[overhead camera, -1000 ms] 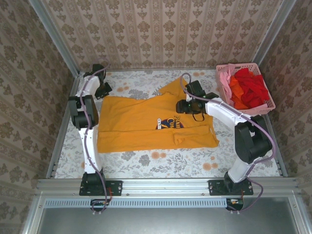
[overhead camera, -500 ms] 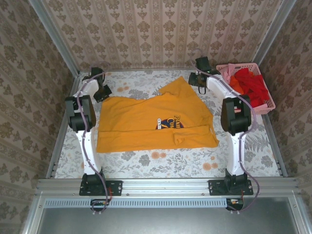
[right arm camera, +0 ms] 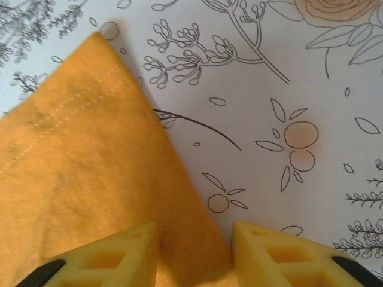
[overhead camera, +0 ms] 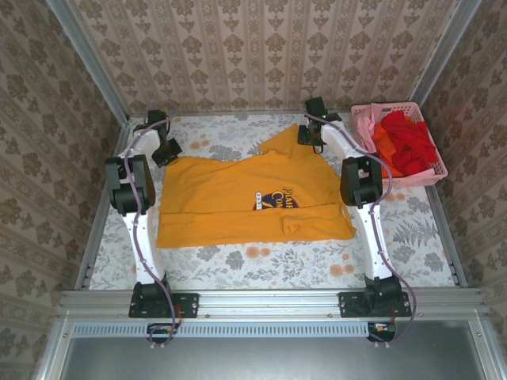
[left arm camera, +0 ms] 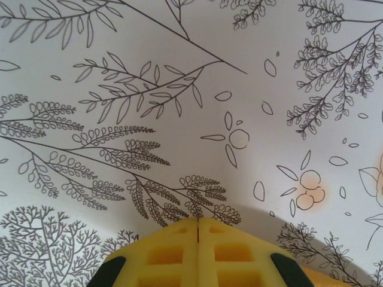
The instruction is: Fold and stack the t-shirts
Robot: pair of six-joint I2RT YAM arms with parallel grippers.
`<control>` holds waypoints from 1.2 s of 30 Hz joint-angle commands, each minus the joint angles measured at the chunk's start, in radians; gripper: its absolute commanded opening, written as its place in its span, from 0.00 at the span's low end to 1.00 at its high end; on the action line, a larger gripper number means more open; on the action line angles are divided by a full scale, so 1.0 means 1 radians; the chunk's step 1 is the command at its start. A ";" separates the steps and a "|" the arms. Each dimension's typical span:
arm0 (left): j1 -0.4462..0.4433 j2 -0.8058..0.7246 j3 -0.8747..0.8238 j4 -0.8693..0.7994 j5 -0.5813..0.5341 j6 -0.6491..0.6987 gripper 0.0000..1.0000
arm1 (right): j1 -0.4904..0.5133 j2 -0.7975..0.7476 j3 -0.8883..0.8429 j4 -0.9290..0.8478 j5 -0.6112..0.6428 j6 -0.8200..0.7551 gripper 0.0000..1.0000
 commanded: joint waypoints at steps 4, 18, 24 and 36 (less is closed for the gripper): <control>0.008 -0.035 -0.023 -0.014 0.033 -0.017 0.00 | 0.002 0.068 0.104 -0.127 -0.077 -0.037 0.09; 0.022 -0.128 -0.051 0.024 0.064 -0.021 0.00 | -0.003 -0.142 0.090 -0.118 -0.052 -0.061 0.00; 0.030 -0.206 -0.099 0.057 0.077 -0.018 0.00 | -0.003 -0.324 -0.116 -0.016 -0.058 -0.053 0.00; 0.047 -0.367 -0.238 0.086 0.126 -0.014 0.00 | -0.003 -0.624 -0.463 0.112 -0.083 -0.043 0.00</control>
